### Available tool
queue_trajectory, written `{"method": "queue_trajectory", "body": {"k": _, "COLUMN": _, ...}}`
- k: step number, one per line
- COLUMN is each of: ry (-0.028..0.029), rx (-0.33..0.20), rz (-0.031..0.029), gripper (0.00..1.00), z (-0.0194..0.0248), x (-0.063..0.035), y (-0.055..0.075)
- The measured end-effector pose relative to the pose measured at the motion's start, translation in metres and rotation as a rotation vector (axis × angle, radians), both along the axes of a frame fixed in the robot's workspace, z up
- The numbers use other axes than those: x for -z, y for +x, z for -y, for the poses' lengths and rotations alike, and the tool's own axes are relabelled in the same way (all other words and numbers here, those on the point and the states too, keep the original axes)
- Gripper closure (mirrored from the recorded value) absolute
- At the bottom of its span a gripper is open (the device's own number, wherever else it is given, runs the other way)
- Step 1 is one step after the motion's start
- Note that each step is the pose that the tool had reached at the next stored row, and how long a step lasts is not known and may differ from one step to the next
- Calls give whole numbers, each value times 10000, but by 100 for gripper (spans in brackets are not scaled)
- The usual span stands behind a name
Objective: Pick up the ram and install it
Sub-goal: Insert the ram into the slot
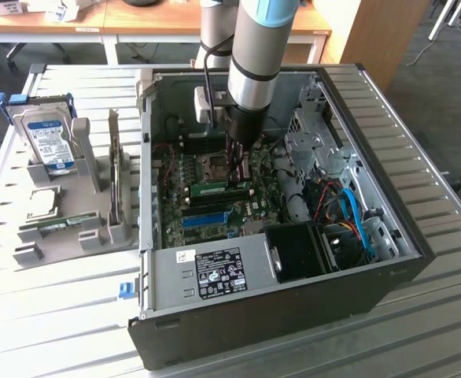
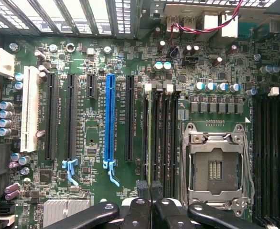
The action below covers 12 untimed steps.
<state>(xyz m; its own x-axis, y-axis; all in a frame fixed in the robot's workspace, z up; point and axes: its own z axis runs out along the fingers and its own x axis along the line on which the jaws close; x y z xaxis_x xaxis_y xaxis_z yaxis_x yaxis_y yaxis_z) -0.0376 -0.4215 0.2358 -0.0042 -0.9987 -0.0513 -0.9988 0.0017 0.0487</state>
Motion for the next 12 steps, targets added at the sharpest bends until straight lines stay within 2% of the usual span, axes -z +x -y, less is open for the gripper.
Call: {"method": "queue_trajectory", "body": {"k": 12, "ry": 2, "rx": 56, "rz": 0, "gripper": 88, "z": 0, "x": 4, "y": 0}}
